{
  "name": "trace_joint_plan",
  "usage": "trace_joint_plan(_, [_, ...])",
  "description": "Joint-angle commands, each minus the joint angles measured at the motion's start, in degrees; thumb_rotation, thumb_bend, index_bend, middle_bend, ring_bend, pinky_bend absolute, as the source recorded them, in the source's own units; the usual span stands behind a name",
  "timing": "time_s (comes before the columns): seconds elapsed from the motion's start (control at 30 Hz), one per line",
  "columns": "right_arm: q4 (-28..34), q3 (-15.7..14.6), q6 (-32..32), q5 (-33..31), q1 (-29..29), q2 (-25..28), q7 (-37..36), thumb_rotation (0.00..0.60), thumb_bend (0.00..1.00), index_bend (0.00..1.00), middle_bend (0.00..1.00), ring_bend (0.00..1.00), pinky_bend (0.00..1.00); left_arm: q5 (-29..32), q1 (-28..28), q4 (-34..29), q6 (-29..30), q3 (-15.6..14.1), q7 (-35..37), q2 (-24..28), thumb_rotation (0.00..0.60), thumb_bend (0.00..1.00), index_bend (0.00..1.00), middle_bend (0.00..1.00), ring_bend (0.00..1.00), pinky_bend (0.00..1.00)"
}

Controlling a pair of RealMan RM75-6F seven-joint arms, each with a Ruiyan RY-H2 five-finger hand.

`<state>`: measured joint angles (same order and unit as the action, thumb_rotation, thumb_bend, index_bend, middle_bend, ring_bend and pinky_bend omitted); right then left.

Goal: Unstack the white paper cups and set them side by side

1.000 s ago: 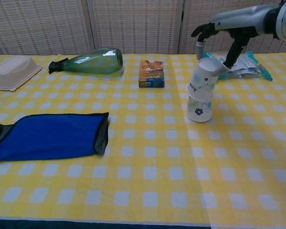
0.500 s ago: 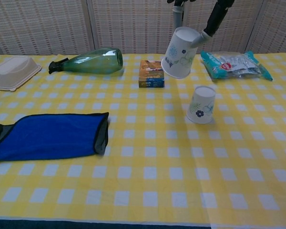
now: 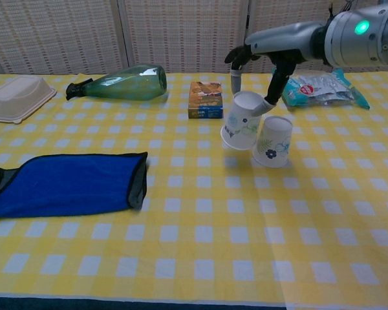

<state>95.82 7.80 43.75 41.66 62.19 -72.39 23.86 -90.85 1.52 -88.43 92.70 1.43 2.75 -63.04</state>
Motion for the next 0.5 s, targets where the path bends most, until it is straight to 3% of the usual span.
trace_joint_plan(0.03, [-3.1, -1.1, -1.2, -0.8, 0.7, -3.1, 0.2, 0.600, 0.20, 0.45, 0.00, 0.00, 0.00, -0.3, -0.1, 0.0, 0.2, -0.1, 0.1, 0.1, 0.600, 0.38, 0.00, 0.00, 0.03, 0.29])
trace_joint_plan(0.5, [-9.6, -1.3, -2.4, -2.5, 2.8, -9.2, 0.6, 0.600, 0.21, 0.45, 0.00, 0.00, 0.00, -0.3, -0.6, 0.3, 1.0, 0.0, 1.3, 0.6, 0.600, 0.38, 0.00, 0.00, 0.03, 0.29])
